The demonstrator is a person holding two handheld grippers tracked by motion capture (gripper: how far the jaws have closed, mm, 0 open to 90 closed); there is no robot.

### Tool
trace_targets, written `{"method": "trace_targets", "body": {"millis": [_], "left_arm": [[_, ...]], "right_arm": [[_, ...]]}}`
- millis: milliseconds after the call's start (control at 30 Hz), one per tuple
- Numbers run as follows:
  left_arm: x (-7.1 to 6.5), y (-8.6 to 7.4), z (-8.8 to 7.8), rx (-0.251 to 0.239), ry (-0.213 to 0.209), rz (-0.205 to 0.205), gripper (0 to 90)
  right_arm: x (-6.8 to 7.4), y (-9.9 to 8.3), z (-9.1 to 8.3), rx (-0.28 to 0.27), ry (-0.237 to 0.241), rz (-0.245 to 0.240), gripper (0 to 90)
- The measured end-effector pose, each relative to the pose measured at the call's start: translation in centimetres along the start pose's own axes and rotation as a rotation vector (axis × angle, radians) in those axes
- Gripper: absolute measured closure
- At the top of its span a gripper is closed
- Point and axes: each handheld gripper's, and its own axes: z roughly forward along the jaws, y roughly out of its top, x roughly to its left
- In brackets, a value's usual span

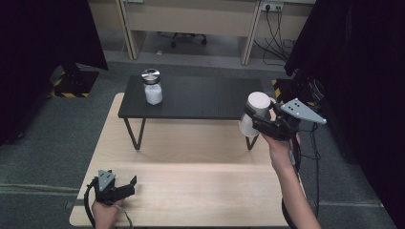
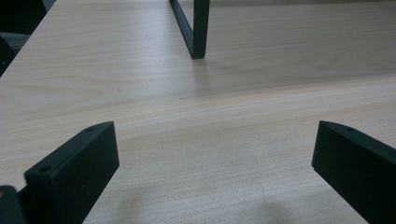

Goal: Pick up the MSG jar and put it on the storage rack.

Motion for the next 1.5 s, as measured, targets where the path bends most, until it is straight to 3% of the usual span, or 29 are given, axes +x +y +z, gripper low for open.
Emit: {"method": "trace_targets", "body": {"millis": [833,1133,1500], "left_arm": [[0.1,-0.1,-0.1,-0.008,-0.006,0.003,0.0],[0.1,-0.1,0.0,-0.006,-0.010,0.005,0.0],[0.1,-0.1,-0.1,-0.007,-0.008,0.002,0.0]], "right_arm": [[-0.1,-0.2,2.3,-0.034,-0.072,0.016,33.7],[0.0,-0.1,3.1,-0.030,-0.096,-0.002,33.7],[-0.3,-0.2,4.2,-0.047,-0.122,0.020,33.7]]}}
